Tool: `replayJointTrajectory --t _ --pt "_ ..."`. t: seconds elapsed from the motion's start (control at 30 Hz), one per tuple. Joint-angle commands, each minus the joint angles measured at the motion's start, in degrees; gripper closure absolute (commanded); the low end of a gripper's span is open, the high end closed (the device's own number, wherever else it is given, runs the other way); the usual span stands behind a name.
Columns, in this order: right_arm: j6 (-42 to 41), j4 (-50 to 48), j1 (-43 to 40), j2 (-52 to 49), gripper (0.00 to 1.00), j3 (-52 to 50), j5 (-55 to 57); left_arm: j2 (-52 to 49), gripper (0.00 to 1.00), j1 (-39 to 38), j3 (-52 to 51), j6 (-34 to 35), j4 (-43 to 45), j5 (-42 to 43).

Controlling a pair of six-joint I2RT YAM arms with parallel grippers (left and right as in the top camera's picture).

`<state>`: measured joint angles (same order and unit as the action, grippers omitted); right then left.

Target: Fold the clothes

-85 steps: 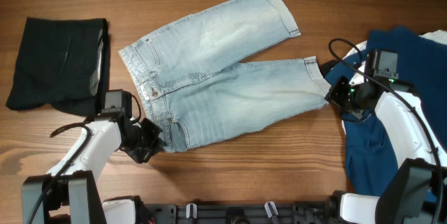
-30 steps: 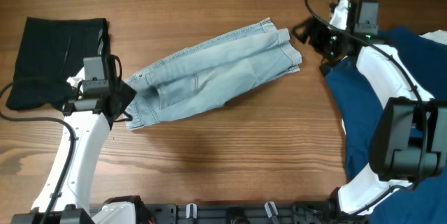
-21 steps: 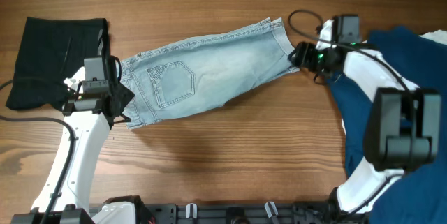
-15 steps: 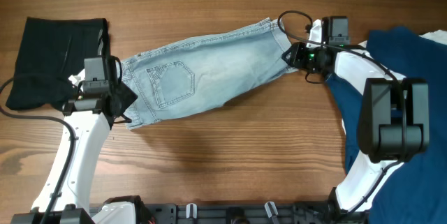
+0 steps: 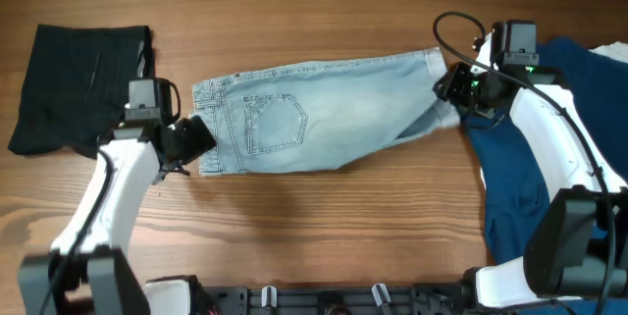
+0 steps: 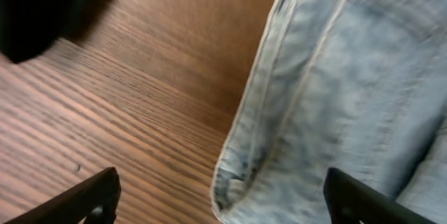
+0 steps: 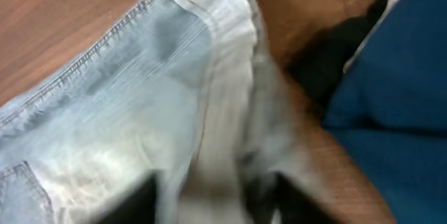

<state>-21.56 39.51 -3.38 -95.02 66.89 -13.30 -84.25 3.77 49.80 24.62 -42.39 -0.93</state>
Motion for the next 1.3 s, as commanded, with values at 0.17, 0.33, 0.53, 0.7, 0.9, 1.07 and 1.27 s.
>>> replayJointTrajectory --t 0.17,0.33,0.53,0.7,0.9,1.07,1.27 --pt "1.22 2.14 -0.02 0.09 0.26 0.22 1.9 -14.36 0.23 0.26 0.59 -5.38 7.32 10.01" --pt "3.26 1.42 0.09 0.09 0.48 0.22 -0.46 -10.1 0.67 0.26 2.47 -7.74 3.26 13.62" --pt "12.39 -2.08 2.97 -0.09 0.6 0.2 -13.81 -3.61 0.12 0.68 4.85 -7.93 0.81 7.04" --pt "9.55 -2.36 8.83 -4.2 0.65 0.13 -7.1 -7.08 0.0 3.37 4.81 -14.19 1.49 14.97" --pt "6.14 -2.89 10.71 -14.97 0.77 0.13 -5.55 -16.57 0.0 5.11 4.81 -18.51 2.54 20.87" --pt "6.54 -2.91 10.71 -20.65 0.81 0.13 -5.53 -21.84 0.07 5.07 4.81 -19.98 4.92 25.7" --pt "6.38 -3.74 10.71 -21.03 0.82 0.13 -5.55 -24.9 0.71 4.98 4.81 -19.96 6.4 29.03"
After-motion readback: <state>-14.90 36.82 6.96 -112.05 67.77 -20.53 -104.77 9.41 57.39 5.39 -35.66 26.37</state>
